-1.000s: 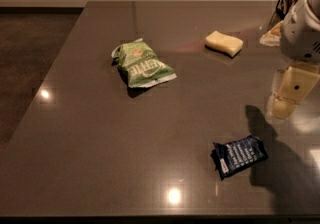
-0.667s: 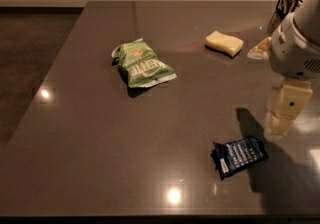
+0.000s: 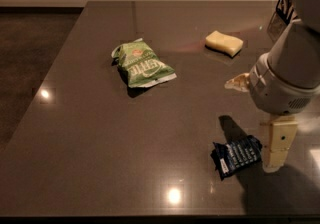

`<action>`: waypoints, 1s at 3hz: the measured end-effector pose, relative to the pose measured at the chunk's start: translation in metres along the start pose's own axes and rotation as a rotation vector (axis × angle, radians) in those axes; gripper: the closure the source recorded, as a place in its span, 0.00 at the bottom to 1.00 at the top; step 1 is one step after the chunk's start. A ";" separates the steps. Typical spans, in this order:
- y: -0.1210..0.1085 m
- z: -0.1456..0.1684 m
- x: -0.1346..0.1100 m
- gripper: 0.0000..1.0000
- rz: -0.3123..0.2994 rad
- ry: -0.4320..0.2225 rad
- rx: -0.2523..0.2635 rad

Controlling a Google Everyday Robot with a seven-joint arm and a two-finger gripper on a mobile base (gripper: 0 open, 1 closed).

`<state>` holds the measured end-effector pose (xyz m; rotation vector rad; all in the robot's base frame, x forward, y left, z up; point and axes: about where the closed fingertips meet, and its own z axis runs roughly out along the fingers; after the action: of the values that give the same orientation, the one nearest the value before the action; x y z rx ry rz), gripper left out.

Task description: Move rxbar blueberry near sponge

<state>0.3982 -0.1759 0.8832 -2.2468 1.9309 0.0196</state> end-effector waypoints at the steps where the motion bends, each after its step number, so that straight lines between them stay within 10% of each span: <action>1: 0.008 0.019 0.005 0.00 -0.044 -0.002 -0.005; 3: 0.013 0.038 0.017 0.18 -0.066 0.011 0.005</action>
Offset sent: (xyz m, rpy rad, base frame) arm -0.0072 -0.0167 -0.0502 -0.0161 -0.0187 0.0813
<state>0.3918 -0.1886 0.8424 -2.3110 1.8581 -0.0066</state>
